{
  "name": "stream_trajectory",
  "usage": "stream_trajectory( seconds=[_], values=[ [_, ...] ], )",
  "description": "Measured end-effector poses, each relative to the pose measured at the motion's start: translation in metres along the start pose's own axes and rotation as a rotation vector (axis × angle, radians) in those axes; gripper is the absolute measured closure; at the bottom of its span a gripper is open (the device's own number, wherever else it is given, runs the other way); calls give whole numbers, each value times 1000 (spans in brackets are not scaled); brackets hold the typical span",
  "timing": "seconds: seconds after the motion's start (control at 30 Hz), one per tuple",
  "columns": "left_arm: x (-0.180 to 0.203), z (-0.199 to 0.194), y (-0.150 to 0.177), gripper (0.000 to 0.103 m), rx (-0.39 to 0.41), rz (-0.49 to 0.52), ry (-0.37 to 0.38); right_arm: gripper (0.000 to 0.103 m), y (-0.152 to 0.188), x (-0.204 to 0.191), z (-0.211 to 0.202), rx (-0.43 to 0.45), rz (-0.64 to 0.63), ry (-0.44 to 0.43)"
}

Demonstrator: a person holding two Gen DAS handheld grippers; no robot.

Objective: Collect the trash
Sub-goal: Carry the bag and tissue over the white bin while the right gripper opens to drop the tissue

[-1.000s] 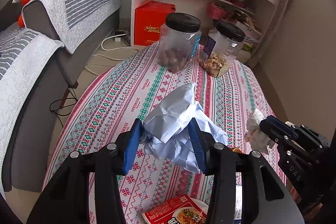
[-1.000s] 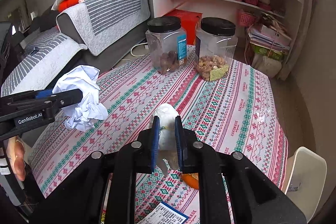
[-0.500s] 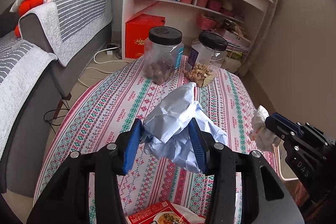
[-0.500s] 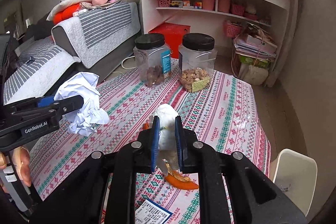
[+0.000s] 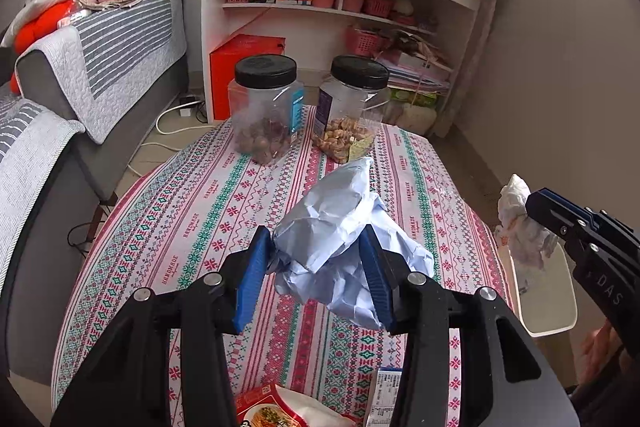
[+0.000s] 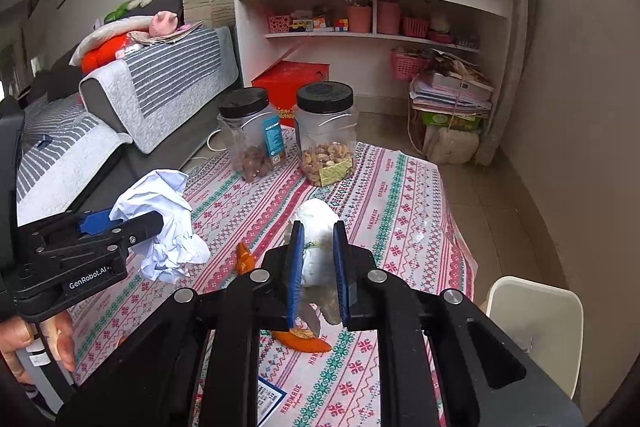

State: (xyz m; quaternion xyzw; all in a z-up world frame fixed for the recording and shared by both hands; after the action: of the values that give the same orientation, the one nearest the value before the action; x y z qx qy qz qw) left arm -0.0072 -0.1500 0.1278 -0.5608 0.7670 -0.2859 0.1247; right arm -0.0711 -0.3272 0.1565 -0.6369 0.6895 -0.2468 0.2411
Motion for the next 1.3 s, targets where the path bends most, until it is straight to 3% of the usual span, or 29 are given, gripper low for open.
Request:
stream_trajectory(
  seconds=[0.53, 1.17, 1.27, 1.3],
  values=[
    [59, 16, 12, 57, -28, 75, 48, 89, 17, 83, -39, 41, 124, 156],
    [149, 32, 14, 57, -61, 172, 134, 89, 55, 199, -63, -16, 347, 329],
    [173, 34, 16, 57, -72, 188, 164, 86, 64, 223, -64, -40, 418, 356],
    [182, 35, 16, 57, -74, 196, 174, 80, 68, 230, -65, -43, 439, 368]
  ],
)
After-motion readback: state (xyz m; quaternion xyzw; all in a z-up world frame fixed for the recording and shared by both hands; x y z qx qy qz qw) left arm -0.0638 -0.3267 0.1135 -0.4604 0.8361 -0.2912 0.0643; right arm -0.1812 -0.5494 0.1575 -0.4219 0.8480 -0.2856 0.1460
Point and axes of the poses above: each gripper's, at about its wrist camera, not at the fingertips, and z roughly the way its jaws point, x to its right, y to its underside, the point moved 3 cm from there along z, roughly the way its jaws point, and after that the axes turned 12 degrees about -x, right-handed, at the moved point
